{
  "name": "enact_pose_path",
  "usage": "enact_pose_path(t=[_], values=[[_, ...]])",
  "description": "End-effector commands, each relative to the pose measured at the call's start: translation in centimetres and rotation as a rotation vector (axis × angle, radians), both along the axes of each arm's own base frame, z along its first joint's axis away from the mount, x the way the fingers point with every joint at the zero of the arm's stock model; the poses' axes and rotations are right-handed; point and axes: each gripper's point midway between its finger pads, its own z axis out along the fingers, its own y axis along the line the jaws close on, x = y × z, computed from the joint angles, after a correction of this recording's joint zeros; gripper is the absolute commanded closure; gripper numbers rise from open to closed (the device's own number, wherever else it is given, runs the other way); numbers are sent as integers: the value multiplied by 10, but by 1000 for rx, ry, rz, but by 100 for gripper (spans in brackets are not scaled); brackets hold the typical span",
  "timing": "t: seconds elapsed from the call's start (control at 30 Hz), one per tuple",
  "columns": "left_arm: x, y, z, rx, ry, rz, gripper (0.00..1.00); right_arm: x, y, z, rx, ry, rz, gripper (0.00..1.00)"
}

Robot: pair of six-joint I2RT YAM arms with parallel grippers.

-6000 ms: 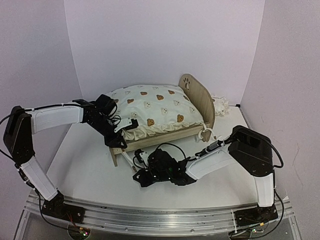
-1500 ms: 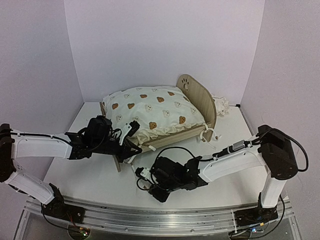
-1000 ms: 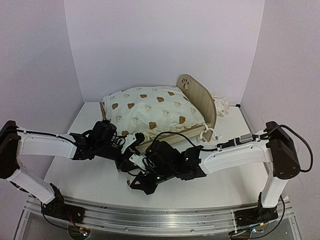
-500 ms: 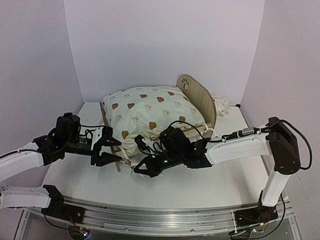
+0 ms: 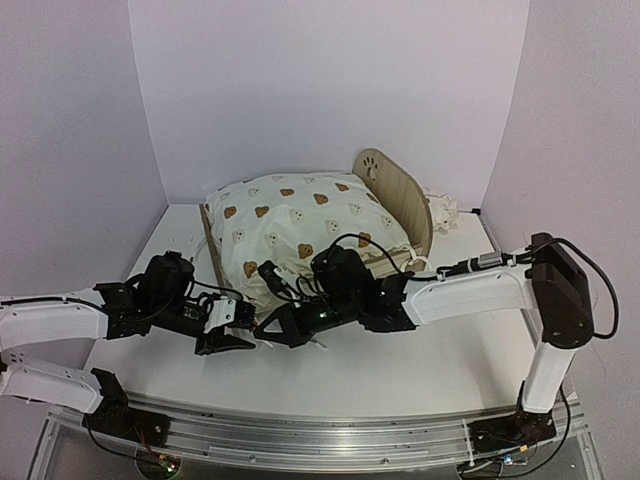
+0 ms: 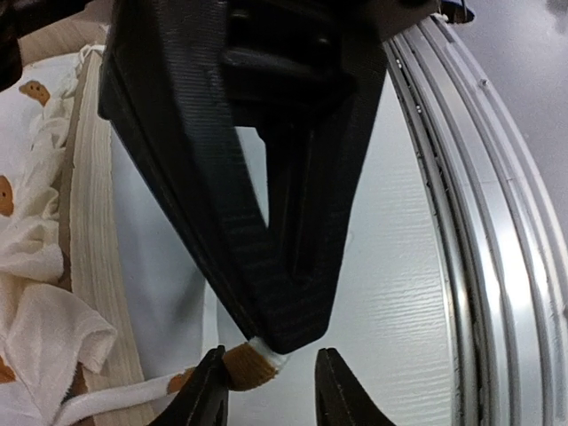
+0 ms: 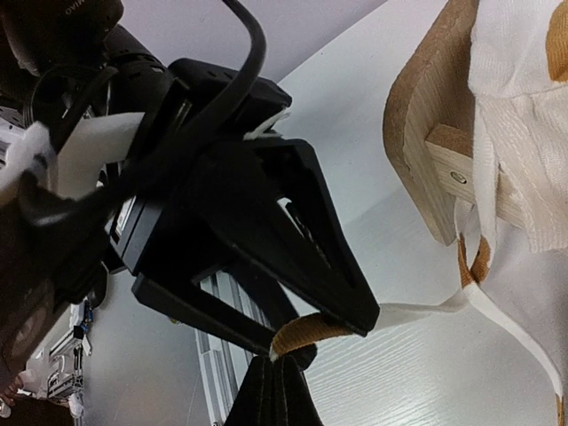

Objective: Set up the pet bed

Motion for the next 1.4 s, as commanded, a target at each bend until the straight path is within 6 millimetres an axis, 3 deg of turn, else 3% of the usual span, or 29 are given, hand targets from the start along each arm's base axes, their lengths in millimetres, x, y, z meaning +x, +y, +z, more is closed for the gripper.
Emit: enact_pose_path(t=[0.0, 0.07, 0.17, 0.23, 0.33, 0.43, 0.5, 0.63, 0.77, 0.83, 1.03, 1.23, 1.37], values=[[10, -10, 36, -87, -71, 16, 87, 1, 12, 10, 43, -6, 15, 100], [7, -9, 42, -98, -39, 26, 98, 4, 12, 6, 35, 5, 4, 100], [9, -4, 43, -102, 99, 137, 100, 18, 11, 1, 22, 10, -49, 100], [15, 3, 38, -73, 222, 263, 100, 34, 8, -2, 9, 4, -120, 90], [34, 18, 36, -51, 301, 477, 100, 61, -1, -10, -28, -54, -258, 72], [59, 28, 54, -116, 365, 668, 100, 73, -1, -18, -41, -79, -316, 69], [68, 35, 51, -121, 480, 809, 100, 77, 6, -23, -32, -81, -333, 69], [51, 40, 31, -153, 818, 963, 100, 79, 22, -34, -32, -123, -355, 68], [33, 53, -6, -119, 903, 1015, 100, 77, 37, -45, -4, -114, -368, 63], [31, 57, -14, -116, 901, 1025, 100, 82, 40, -48, 14, -111, -400, 63], [27, 57, -23, -135, 895, 994, 100, 95, 45, -58, 44, -106, -488, 69], [30, 53, -21, -165, 899, 986, 100, 99, 39, -59, 37, -141, -515, 95], [37, 53, -22, -175, 909, 1032, 100, 92, 29, -49, 33, -169, -496, 100]])
